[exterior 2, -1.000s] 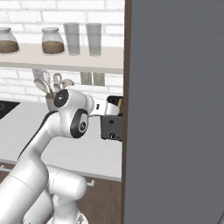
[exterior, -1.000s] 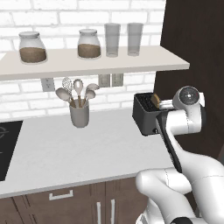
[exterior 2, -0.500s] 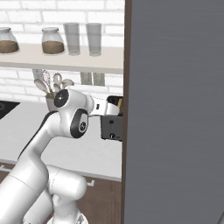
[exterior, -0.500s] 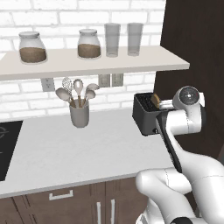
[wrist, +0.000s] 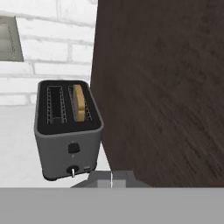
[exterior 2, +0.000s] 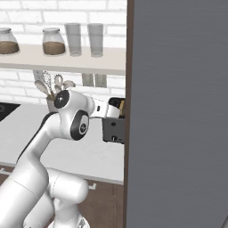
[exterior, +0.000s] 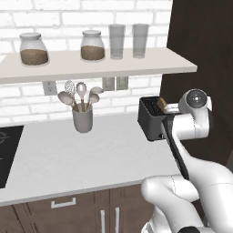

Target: Start the toaster. Once the lever pops up, take the bread to the plate on the dining counter.

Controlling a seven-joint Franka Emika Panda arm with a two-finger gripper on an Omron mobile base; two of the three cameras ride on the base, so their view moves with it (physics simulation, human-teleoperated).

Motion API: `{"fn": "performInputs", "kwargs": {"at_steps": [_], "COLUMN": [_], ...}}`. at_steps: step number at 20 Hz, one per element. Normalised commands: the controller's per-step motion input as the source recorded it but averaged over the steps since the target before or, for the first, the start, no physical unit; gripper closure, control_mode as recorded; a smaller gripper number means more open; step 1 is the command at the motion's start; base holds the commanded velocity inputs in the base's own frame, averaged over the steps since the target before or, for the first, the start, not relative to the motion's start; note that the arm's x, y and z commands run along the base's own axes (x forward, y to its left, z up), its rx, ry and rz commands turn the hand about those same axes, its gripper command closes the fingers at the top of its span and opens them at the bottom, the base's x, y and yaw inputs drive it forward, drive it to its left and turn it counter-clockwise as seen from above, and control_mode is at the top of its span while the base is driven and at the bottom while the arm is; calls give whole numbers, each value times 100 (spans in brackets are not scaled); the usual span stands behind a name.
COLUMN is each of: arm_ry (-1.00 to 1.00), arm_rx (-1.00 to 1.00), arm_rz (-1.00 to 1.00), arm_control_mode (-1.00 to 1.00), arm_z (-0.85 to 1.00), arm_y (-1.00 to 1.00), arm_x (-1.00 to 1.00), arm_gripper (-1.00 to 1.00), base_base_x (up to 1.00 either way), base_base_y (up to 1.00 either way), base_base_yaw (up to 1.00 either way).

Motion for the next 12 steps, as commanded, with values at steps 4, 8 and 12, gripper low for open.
{"fn": "performInputs", "kwargs": {"at_steps": [4, 8, 12], "arm_ry": [26, 24, 6], "arm_rx": [19, 18, 3], "arm_rz": [1, 5, 1], "arm_control_mode": [-100, -100, -100], "arm_z": [18, 9, 2], "arm_y": [0, 1, 5], "arm_x": [0, 3, 10], "arm_gripper": [100, 100, 100], "base_base_x": [0, 0, 0], "base_base_y": [0, 0, 0], "base_base_yaw": [0, 0, 0]}}
